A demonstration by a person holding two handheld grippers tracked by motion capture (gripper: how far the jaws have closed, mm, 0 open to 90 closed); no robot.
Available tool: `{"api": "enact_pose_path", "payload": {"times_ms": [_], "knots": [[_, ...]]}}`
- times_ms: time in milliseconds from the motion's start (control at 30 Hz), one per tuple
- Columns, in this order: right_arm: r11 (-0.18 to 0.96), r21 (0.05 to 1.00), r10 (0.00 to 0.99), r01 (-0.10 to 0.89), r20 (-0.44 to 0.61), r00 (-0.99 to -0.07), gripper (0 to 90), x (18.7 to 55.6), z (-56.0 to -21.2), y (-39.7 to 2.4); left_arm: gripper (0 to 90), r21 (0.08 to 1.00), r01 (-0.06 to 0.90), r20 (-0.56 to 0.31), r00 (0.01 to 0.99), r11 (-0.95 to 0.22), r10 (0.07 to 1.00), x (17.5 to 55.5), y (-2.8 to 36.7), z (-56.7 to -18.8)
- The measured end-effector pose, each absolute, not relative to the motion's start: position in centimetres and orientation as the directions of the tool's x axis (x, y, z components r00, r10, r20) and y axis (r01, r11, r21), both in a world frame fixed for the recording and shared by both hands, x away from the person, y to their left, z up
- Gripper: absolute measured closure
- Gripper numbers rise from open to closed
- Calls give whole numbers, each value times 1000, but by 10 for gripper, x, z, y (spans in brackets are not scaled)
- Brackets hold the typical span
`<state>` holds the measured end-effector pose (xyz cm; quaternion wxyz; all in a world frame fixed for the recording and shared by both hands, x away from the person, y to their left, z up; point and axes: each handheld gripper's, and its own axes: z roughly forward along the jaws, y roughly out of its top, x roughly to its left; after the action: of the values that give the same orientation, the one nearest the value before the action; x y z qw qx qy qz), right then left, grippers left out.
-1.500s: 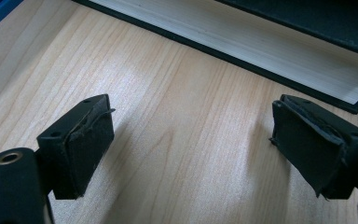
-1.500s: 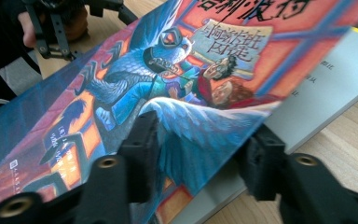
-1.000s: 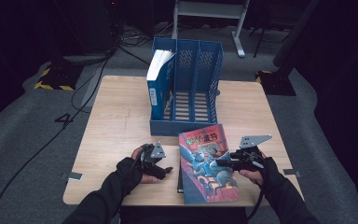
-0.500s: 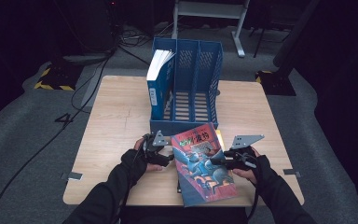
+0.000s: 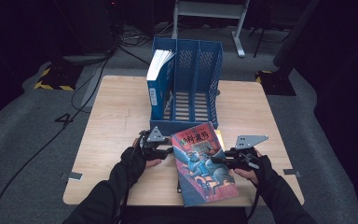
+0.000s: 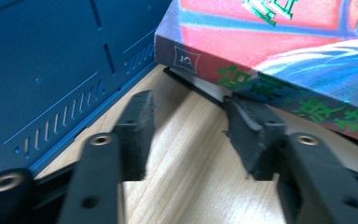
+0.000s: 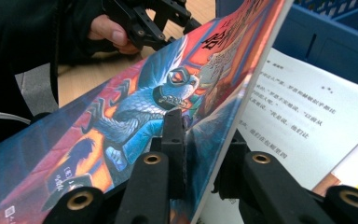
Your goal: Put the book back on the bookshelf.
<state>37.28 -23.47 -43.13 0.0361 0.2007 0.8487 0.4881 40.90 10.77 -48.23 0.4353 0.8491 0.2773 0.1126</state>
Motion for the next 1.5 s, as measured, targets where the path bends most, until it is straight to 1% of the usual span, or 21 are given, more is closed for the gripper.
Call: {"api": "enact_pose_path", "payload": {"times_ms": [133, 167, 333, 433, 467, 500, 567, 667, 800, 1133, 1333, 1400, 1500], "knots": [[417, 865, 366, 279, 121, -923, 799, 369, -427, -237, 567, 814, 374, -66, 820, -445, 568, 408, 109, -477], [401, 876, 367, 267, 113, -923, 803, 366, -425, -237, 584, 823, 379, -88, 821, -423, 564, 408, 110, -473], [377, 895, 357, 239, 98, -929, 817, 361, -419, -239, 618, 839, 371, -110, 832, -397, 544, 407, 108, -466], [378, 901, 360, 213, 70, -931, 819, 355, -411, -239, 652, 848, 352, -99, 839, -395, 534, 405, 107, -459], [377, 903, 362, 208, 63, -930, 819, 354, -410, -239, 655, 850, 355, -108, 840, -389, 532, 404, 107, -457], [374, 905, 362, 201, 57, -930, 820, 353, -408, -239, 655, 852, 346, -98, 842, -392, 530, 403, 107, -454], [366, 910, 369, 194, 50, -928, 825, 351, -407, -240, 690, 861, 343, -110, 846, -376, 521, 401, 108, -447], [350, 919, 365, 184, 47, -930, 824, 351, -404, -244, 740, 871, 321, -92, 851, -372, 518, 398, 106, -438], [330, 929, 361, 168, 40, -932, 822, 348, -400, -249, 772, 886, 299, -84, 854, -353, 514, 395, 103, -429], [306, 945, 352, 119, 3, -936, 821, 340, -389, -256, 818, 903, 300, -115, 858, -308, 500, 395, 96, -420], [310, 946, 357, 98, -21, -934, 824, 331, -384, -262, 831, 905, 308, -150, 876, -292, 459, 397, 87, -416], [304, 948, 365, 93, -26, -930, 828, 326, -383, -266, 834, 909, 305, -153, 878, -284, 453, 397, 83, -413], [290, 952, 391, 93, -29, -920, 836, 324, -381, -272, 864, 915, 295, -148, 881, -277, 450, 399, 77, -407]]}}
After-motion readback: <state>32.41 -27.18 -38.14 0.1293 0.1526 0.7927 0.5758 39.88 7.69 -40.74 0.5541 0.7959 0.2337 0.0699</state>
